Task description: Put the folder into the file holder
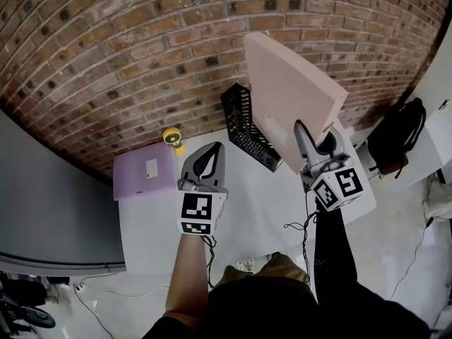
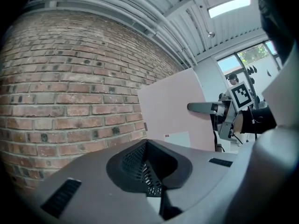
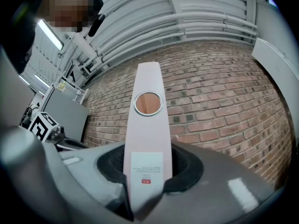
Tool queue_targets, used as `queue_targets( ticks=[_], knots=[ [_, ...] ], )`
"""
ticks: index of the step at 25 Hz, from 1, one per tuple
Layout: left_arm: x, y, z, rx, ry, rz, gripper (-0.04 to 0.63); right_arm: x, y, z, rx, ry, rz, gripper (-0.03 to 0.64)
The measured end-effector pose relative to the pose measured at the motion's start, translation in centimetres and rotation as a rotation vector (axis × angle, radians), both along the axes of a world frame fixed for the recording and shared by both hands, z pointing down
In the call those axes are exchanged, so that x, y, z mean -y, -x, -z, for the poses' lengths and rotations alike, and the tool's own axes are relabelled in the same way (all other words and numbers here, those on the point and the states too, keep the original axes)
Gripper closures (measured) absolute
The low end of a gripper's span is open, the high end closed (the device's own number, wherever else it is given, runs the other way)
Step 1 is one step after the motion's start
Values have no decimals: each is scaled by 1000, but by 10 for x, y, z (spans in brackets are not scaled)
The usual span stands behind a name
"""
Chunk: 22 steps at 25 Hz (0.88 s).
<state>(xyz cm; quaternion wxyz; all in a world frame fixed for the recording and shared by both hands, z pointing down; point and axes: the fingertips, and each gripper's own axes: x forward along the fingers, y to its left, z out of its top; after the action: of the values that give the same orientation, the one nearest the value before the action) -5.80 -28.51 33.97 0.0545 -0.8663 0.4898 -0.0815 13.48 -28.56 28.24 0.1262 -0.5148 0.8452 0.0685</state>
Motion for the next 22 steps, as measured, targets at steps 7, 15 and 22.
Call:
queue_targets(
  ticks=[7,15,22],
  knots=[
    [25,0,2,3,15,77,587,48,14,-6,-38,-12,94,468],
    [47,-6,-9,25,45,147,587,91,10,-26,-10,9,146,468],
    [58,-12,-27,41,83,179,586,112,13,-44,15,18,182,466]
  ],
)
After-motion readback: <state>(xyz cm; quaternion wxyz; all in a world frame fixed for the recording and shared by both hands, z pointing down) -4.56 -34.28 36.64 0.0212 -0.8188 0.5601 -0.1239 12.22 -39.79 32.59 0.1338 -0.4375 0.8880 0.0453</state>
